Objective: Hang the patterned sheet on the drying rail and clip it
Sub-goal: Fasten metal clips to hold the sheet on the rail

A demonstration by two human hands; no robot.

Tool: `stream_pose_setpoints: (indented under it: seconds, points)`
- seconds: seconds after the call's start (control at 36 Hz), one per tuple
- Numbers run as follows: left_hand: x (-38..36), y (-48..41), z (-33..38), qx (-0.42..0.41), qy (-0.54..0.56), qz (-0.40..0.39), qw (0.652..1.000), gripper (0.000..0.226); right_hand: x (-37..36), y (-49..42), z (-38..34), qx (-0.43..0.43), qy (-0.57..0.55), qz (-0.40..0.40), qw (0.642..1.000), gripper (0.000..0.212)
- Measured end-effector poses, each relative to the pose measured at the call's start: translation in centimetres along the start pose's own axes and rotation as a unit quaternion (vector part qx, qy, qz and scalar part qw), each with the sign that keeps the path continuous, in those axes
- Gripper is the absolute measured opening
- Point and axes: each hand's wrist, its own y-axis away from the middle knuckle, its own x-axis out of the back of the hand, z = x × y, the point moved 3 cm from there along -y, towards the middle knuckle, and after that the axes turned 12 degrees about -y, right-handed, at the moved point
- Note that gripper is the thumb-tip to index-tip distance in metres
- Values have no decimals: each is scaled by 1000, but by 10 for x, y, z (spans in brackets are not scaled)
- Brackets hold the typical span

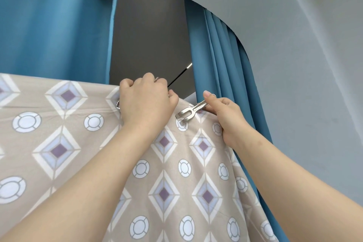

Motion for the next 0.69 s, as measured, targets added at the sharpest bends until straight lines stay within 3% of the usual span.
stream_pose_setpoints:
  seconds: [0.28, 0.42, 0.47, 0.56, 0.69]
  points:
    - [5, 4, -6, -20, 51, 20, 998, 48, -9, 21, 0, 11, 51, 0, 999, 33]
    - [19, 10, -15, 0, 224, 31, 974, 47, -9, 34, 2, 34, 123, 35, 991, 65]
    - [28, 20, -18, 13, 286, 54, 957, 43, -10, 43, -3, 72, 167, 80, 980, 63]
    - [38, 43, -21, 47, 415, -4, 909, 22, -14, 64, -16, 153, 215, 131, 956, 44]
    - [52, 70, -38, 191, 629, -88, 749, 14, -29, 103, -18, 158, 180, 80, 967, 17]
